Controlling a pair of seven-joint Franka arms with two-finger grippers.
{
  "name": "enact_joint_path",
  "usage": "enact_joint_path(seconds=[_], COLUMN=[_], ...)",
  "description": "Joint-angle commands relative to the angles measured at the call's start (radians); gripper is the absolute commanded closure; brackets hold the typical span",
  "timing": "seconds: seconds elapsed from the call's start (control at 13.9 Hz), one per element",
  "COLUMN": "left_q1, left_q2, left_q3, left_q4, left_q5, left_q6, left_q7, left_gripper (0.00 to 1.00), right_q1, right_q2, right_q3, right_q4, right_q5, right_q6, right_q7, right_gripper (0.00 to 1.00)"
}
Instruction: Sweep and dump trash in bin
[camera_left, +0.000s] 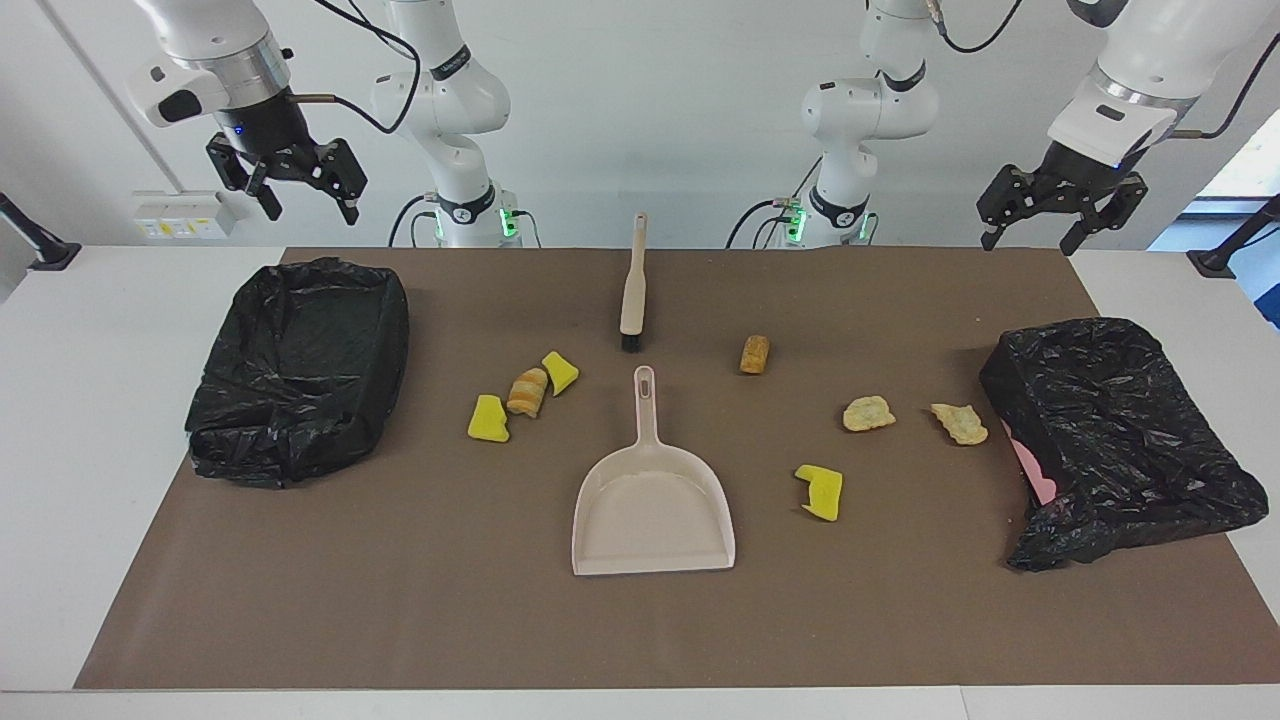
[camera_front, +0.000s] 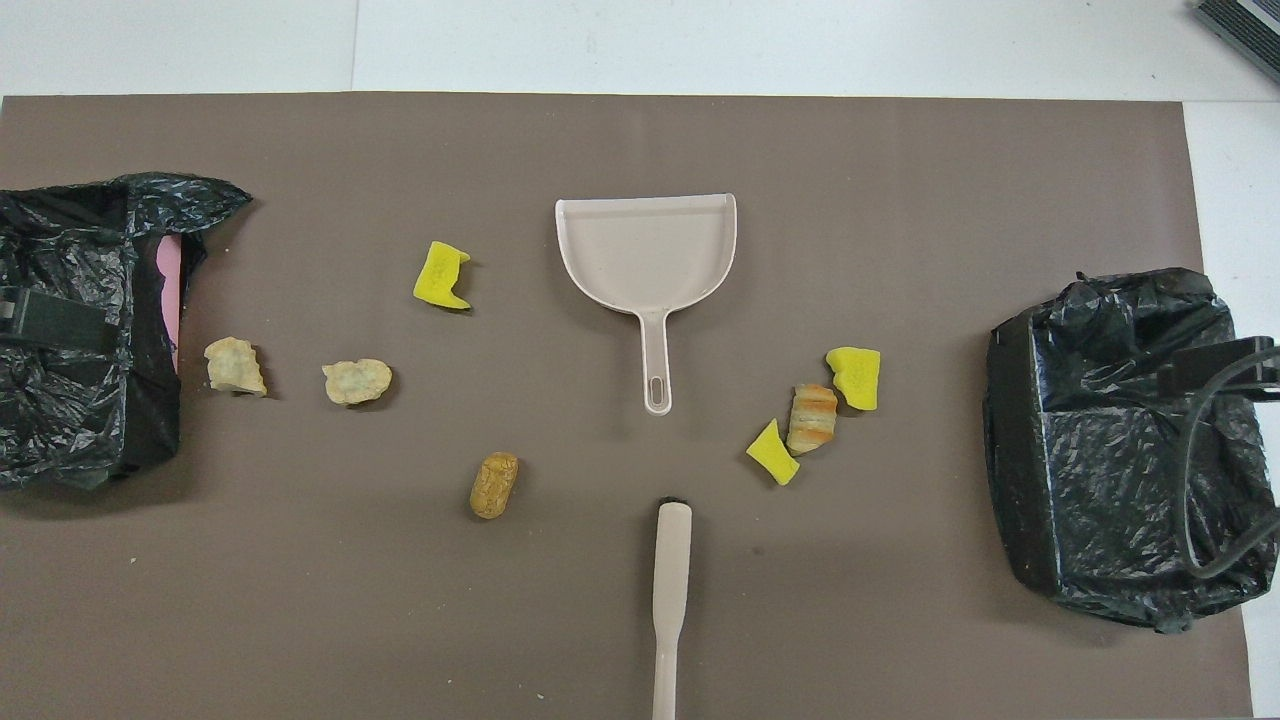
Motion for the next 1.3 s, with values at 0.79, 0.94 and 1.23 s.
enact_joint_path(seconds=[0.79, 0.94, 1.23], left_q1=[-0.006, -0.006, -0.007], left_q2=[-0.019, -0.021, -0.021], left_q3=[-0.006, -0.006, -0.010], left_q4=[-0.014, -0.015, -0.018], left_q5=[0.003, 0.003, 0.003], left_q6=[-0.013, -0.013, -0.003], left_q7=[-0.010, -0.011, -0.013], left_gripper=[0.00, 0.00, 0.00], right_q1=[-0.001, 0.000, -0.001], right_q2=[-0.053, -0.055, -0.053], right_q3=[0.003, 0.003, 0.003], right_q4=[-0.074, -0.074, -0.074], right_q5=[0.007, 0.010, 0.011], right_q6=[0.038, 0.041, 0.041], right_q7=[0.028, 0.033, 0.024], right_gripper=[0.00, 0.00, 0.00])
